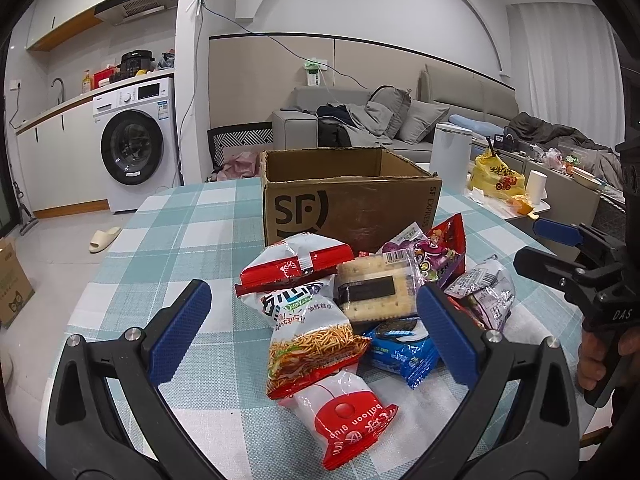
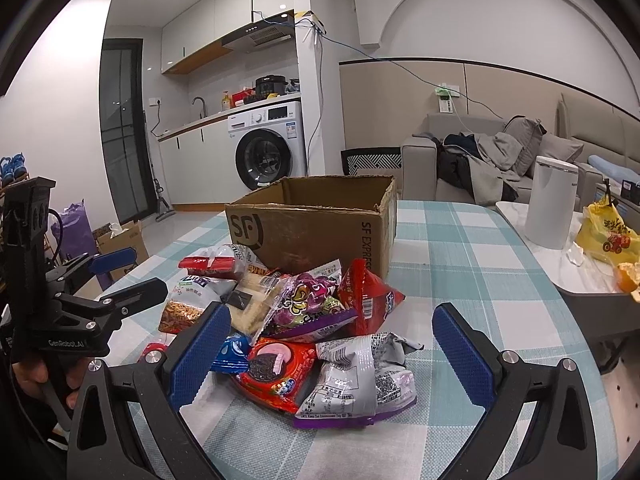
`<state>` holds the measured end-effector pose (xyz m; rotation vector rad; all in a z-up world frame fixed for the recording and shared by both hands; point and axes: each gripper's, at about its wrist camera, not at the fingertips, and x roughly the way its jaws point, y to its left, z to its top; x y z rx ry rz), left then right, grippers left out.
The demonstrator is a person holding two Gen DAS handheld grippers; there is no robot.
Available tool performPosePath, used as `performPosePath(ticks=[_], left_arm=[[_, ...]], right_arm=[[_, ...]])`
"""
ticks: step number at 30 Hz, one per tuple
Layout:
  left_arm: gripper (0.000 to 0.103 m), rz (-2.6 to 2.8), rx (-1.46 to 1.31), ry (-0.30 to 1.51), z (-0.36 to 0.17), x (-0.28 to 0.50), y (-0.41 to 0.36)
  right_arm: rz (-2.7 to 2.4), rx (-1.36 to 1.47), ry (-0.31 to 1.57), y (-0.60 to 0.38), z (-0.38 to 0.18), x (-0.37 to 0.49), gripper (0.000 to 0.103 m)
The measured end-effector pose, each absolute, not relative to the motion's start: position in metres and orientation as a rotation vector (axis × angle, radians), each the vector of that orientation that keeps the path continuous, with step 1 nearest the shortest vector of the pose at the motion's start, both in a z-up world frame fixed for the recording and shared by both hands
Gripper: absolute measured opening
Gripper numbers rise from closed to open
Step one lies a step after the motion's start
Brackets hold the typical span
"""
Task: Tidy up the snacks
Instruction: 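Close the left gripper on the white-red noodle bag while the right grips the silver bag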
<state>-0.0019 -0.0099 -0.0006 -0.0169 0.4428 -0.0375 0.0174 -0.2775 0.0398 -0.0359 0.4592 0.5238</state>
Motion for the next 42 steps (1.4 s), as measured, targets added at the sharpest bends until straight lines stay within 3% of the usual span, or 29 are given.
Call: performPosePath(ticks=[18,42], left_arm=[[0.102,-0.024,-0.028,0.497,-0.001,0.005,-0.004],[0.102,-0.004,-0.114,0.778,-0.038,0.058,0.013]], right_arm=[[0.459,-0.027,0.619,-0.283,0.028,0.041,0.103],[0.439,-0.029,0.843,-0.279,-0.006,0.071,0.103]])
